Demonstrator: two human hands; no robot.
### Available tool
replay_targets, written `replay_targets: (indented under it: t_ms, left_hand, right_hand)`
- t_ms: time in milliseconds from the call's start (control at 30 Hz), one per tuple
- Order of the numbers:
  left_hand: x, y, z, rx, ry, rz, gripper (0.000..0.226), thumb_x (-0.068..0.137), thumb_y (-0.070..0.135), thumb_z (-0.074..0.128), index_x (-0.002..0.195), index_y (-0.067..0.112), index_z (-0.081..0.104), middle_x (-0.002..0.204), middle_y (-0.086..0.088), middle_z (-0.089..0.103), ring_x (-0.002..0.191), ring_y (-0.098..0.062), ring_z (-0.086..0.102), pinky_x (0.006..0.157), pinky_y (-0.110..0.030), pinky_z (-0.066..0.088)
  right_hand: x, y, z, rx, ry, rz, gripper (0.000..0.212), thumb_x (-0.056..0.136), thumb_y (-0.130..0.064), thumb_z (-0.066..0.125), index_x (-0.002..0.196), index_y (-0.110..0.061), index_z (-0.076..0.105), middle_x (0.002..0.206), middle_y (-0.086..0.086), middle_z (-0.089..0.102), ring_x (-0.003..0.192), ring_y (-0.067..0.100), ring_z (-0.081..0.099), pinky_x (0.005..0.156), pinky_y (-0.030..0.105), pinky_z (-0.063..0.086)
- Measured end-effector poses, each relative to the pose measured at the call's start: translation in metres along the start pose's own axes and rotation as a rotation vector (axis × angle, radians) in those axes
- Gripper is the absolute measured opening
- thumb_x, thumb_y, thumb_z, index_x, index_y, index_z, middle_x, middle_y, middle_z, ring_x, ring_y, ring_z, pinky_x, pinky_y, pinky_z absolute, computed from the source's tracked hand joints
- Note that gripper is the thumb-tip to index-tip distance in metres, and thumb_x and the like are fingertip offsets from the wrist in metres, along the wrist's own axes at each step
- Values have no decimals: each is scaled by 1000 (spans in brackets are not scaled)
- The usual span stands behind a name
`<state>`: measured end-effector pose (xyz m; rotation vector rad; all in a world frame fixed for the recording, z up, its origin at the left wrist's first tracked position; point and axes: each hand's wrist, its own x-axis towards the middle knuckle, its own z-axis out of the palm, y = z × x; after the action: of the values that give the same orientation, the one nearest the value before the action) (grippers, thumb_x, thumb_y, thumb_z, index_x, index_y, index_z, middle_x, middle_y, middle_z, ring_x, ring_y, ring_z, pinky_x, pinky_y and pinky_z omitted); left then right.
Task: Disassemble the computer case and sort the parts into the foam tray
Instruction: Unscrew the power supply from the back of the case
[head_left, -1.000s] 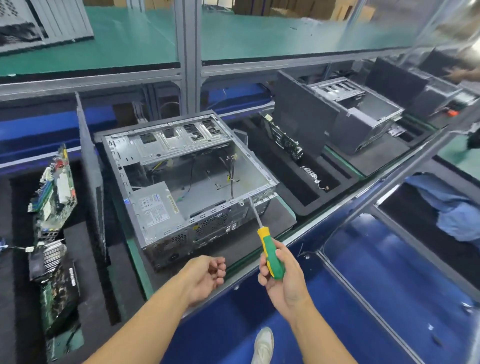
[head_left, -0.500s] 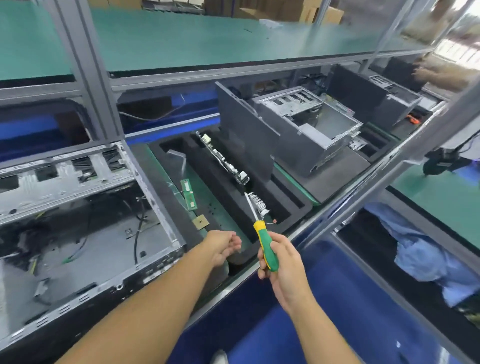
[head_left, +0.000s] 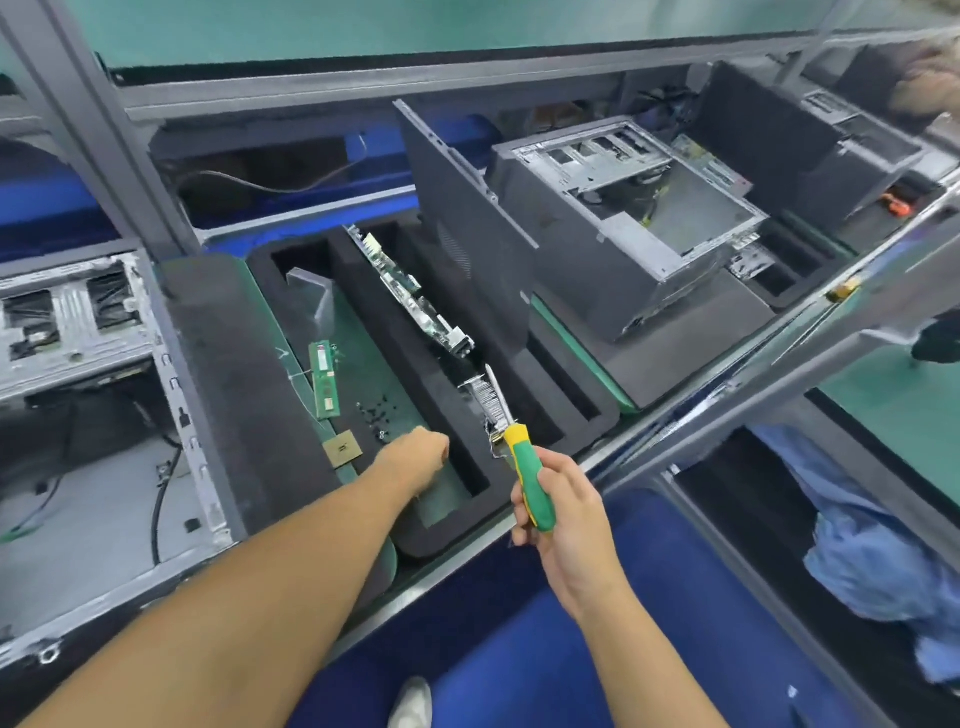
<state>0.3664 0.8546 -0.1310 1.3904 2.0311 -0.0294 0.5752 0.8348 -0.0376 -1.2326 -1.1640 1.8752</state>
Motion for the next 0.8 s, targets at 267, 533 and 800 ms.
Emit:
replay_targets:
  t_ms: [267,533,800]
  left_hand:
    - [11,-3,2,-221,-61,44,44,107,18,30,147,12,44,153,-8,45,138,-27,44,113,-33,34]
    - [-81,-10,-17,-1281,350,-38,38,96,-14,32,108,10,60,109,-7,67,86,-17,73,82,-33,57]
    - [-221,-60,-14,-1306,52,143,32,89,-4,33,82,6,63,50,-1,55,46,-14,54,53,-25,52]
  right_hand:
    - [10,4,4,17,-39,14,33,85,-24,52,113,-19,69,79,11,60,60,19,50,50,33,43]
    - [-8,-2,61,267,-243,7,32,87,-19,45,110,-26,67,84,13,60,66,23,55,51,33,41]
    - [-78,37,152,217,-367,-23,23,99,-38,50,99,-20,64,72,5,53,53,15,47,41,25,33]
